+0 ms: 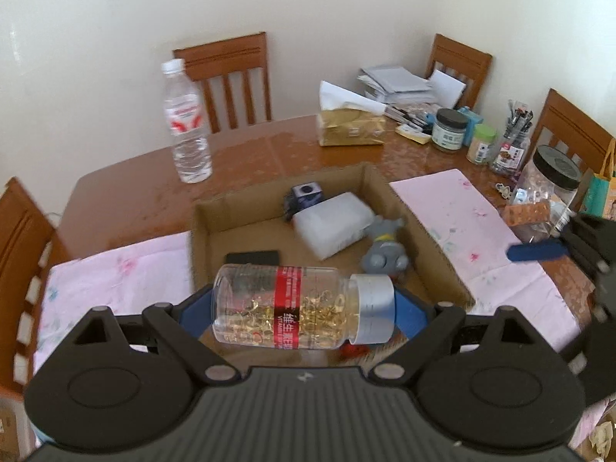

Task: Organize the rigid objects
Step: 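Carry red toy into cardboard box and open right tool while left tool carries bottle, then lower capsule bottle into cardboard box and open left tool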

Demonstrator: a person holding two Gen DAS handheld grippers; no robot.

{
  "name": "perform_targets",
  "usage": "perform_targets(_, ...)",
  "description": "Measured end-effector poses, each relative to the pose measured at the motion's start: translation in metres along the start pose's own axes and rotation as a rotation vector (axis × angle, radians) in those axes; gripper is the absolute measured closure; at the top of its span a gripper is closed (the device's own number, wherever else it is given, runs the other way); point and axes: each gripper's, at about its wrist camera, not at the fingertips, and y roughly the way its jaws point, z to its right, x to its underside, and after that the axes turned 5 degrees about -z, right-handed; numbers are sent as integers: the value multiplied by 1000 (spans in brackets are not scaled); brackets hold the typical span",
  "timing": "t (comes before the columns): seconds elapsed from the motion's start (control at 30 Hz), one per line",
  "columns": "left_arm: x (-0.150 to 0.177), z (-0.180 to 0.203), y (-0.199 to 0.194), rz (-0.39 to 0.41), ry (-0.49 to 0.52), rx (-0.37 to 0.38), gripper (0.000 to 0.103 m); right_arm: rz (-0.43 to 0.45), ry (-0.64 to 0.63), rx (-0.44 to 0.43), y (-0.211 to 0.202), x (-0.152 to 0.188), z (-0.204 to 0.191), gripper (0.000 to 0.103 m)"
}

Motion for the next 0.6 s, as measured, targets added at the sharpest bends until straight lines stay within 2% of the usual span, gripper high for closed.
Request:
perform_targets(0.17, -18, 14, 40, -46, 49, 48, 10, 4, 23, 30, -10, 7, 2, 0)
perform_targets(0.37, -26, 25, 78, -106, 102, 41, 10, -15, 90, 59, -12, 17, 12, 0)
perform_targets(0.6, -31, 23, 97, -108, 89, 44, 9, -57, 130, 94, -7, 30, 21, 0)
